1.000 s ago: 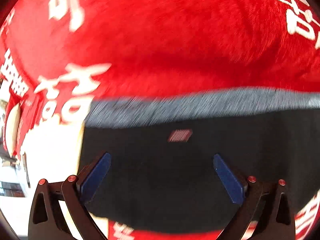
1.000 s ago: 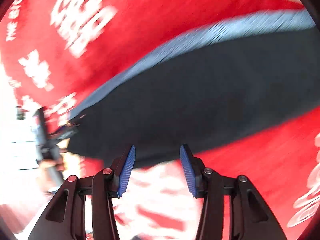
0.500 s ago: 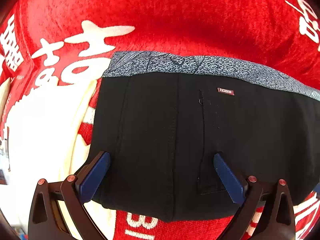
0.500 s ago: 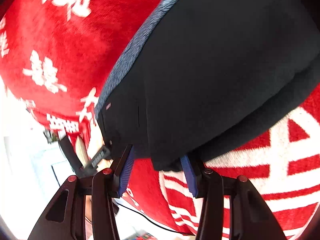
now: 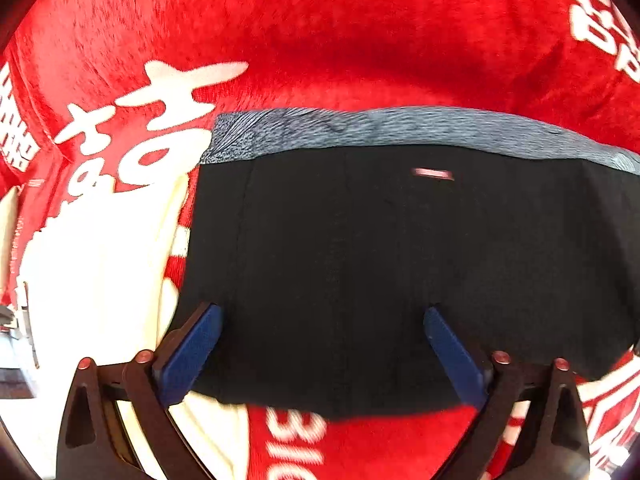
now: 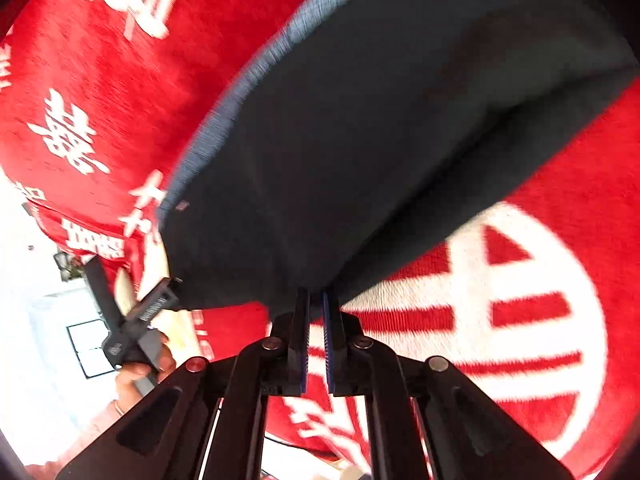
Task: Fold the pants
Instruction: 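Release the trousers with the right gripper and flatten the fold with both grippers, then grasp the trouser leg end with the right gripper and lift it toward the waistband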
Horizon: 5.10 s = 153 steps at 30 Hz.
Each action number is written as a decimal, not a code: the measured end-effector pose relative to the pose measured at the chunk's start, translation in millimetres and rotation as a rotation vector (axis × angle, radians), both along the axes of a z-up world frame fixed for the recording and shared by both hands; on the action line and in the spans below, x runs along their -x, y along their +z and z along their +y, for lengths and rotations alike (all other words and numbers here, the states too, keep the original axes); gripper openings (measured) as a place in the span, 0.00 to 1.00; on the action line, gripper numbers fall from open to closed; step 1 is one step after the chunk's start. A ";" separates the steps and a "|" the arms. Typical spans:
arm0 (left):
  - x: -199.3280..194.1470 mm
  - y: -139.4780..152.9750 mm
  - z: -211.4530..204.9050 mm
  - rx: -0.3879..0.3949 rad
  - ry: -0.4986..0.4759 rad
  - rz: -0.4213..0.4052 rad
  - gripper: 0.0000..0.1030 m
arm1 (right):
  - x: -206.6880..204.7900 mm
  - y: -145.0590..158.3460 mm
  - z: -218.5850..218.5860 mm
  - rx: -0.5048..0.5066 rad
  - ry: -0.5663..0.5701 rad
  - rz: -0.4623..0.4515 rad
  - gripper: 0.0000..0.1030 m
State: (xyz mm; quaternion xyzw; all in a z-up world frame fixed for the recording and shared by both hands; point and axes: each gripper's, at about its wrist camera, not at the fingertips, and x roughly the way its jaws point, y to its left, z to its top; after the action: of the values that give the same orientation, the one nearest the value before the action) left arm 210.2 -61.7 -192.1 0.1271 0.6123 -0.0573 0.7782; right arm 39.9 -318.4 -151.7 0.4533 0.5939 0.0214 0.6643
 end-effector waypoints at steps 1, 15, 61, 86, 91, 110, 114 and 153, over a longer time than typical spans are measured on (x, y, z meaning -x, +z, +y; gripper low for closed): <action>6.2 7.5 -9.4 0.041 -0.004 0.000 0.97 | 3.9 11.2 -9.0 0.019 0.003 -0.025 0.23; 58.7 -26.6 -144.9 0.227 -0.041 0.117 0.97 | 7.5 -3.9 -102.2 -0.072 -0.346 -0.046 0.12; 76.9 -19.2 -279.1 0.127 -0.067 0.077 1.00 | 2.1 64.1 -250.0 0.744 -0.027 0.004 0.47; 81.9 -16.7 -301.6 0.060 0.072 0.068 1.00 | -24.6 61.8 -311.7 0.750 0.071 -0.050 0.67; 78.6 -17.6 -301.7 0.049 0.057 0.071 1.00 | -17.6 28.4 -306.5 0.766 0.111 -0.033 0.69; 83.9 31.0 -360.6 0.096 -0.022 0.028 1.00 | 7.0 25.7 -345.5 0.228 -0.277 -0.116 0.71; 80.4 24.3 -401.6 0.135 -0.053 0.028 1.00 | 48.7 -1.8 -356.0 0.112 -0.500 -0.150 0.71; 91.6 -3.6 -476.3 0.212 -0.211 -0.125 0.60 | -24.6 118.9 -319.4 0.536 -0.117 -0.421 0.10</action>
State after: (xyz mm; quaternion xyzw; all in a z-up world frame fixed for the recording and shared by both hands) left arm 118.6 -537.9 -195.8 0.1110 0.5366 -0.1948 0.8135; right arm 64.5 -637.8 -32.8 0.2817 0.4013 -0.0805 0.8678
